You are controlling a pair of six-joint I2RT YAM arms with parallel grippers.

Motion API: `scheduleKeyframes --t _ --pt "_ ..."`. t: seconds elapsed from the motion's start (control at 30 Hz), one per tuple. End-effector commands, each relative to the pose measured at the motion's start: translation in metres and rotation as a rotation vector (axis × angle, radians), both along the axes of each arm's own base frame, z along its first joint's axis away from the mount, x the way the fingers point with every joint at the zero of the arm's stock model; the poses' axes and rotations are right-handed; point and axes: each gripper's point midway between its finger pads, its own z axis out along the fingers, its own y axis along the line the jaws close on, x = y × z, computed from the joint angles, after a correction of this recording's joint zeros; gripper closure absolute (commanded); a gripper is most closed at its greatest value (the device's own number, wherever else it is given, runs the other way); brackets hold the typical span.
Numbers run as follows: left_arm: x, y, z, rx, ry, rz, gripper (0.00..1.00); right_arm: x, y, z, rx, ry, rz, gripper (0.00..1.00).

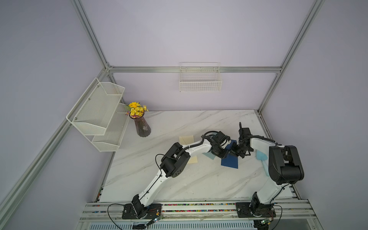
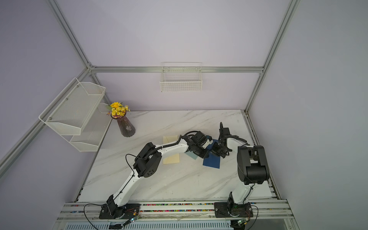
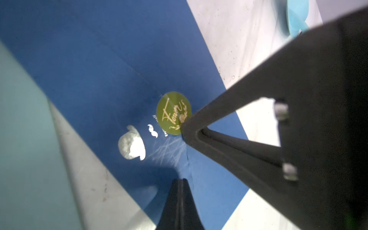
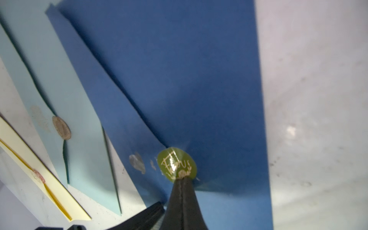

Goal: Fold the letter paper in half and place it into the envelope
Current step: Fold the envelope flap on the envelope.

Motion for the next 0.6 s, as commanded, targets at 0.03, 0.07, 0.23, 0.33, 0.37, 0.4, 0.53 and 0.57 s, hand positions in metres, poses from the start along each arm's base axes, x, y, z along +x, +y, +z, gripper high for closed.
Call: scheduleKeyframes --t 0.03,0.07,0.23,0.33,0.37,0.4,0.53,0.57 --pt "-0.041 0.044 -0.080 0.238 0.153 -0.005 1.00 0.008 -0.013 -0.027 -0.075 0.084 -0.018 1.00" --pt "-0.041 0.047 -0.081 0.242 0.156 -0.005 1.00 0.016 -0.015 -0.027 -0.077 0.078 -0.026 1.00" --pt "-0.046 0.052 -0.082 0.247 0.159 -0.005 1.00 0.039 -0.023 -0.028 -0.096 0.063 -0.048 1.00" --pt "-0.048 0.053 -0.083 0.248 0.162 -0.006 1.00 0.044 -0.023 -0.029 -0.095 0.063 -0.048 1.00" --pt "-0.047 0.053 -0.082 0.245 0.160 -0.005 1.00 0.044 -0.023 -0.028 -0.095 0.064 -0.042 1.00" --pt "-0.045 0.051 -0.079 0.238 0.156 -0.004 1.00 0.043 -0.023 -0.029 -0.096 0.065 -0.039 1.00" --pt "-0.033 0.039 -0.055 0.198 0.108 -0.009 1.00 0.043 -0.025 -0.019 -0.107 0.040 -0.032 1.00" --pt "-0.030 0.034 -0.046 0.185 0.094 -0.010 1.00 0.044 -0.026 -0.015 -0.114 0.027 -0.029 1.00"
